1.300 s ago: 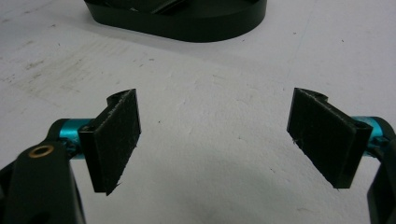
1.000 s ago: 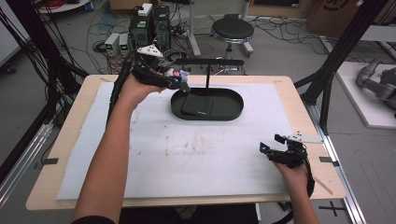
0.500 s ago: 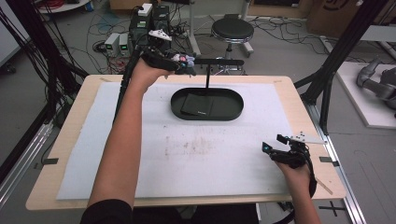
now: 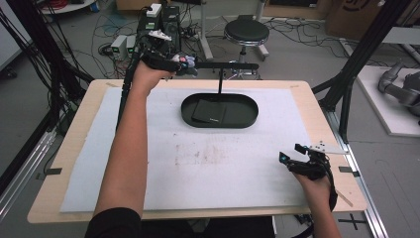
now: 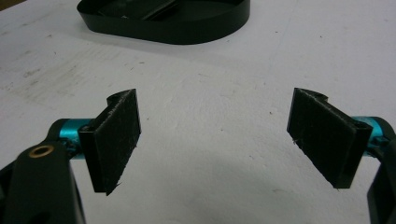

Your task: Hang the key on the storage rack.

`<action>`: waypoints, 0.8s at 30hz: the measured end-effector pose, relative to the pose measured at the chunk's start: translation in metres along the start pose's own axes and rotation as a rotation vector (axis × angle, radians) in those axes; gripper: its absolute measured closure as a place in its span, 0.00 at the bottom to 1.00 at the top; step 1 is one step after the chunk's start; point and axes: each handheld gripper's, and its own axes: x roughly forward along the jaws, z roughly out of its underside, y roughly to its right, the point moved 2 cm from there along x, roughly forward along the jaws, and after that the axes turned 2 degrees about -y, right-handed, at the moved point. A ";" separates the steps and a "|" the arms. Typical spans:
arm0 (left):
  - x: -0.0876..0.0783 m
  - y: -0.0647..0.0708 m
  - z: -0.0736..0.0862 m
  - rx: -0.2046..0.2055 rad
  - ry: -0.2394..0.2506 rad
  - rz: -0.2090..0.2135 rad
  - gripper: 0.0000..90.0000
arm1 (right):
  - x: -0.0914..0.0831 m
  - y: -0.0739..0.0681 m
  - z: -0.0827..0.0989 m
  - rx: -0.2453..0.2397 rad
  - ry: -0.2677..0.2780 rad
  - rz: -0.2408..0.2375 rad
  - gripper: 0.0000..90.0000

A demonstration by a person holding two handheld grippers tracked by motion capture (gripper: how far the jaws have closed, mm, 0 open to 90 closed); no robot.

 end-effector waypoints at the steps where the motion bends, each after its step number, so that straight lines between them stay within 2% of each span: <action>1: 0.000 0.000 0.001 0.003 -0.005 -0.002 0.47 | 0.000 -0.001 0.000 -0.002 -0.001 -0.003 0.20; 6: -0.001 -0.006 0.003 -0.001 -0.005 -0.038 0.46 | 0.000 -0.003 -0.001 -0.012 0.000 -0.005 0.20; 10: -0.001 -0.010 0.005 -0.003 -0.009 -0.058 0.46 | 0.000 -0.002 -0.001 -0.002 0.005 -0.001 0.20; 15: 0.006 -0.009 0.006 0.001 -0.028 -0.059 0.45 | 0.001 -0.002 -0.001 -0.007 0.001 -0.002 0.20; 18: 0.009 -0.008 0.007 -0.009 -0.042 -0.059 0.41 | 0.001 -0.002 -0.001 -0.009 0.002 -0.004 0.20; 21: 0.010 -0.009 0.010 -0.022 -0.079 -0.085 0.36 | 0.000 -0.002 -0.001 -0.005 0.002 -0.004 0.20; 24: 0.009 -0.009 0.013 -0.028 -0.083 -0.076 0.33 | 0.000 -0.002 -0.001 -0.004 0.002 -0.003 0.20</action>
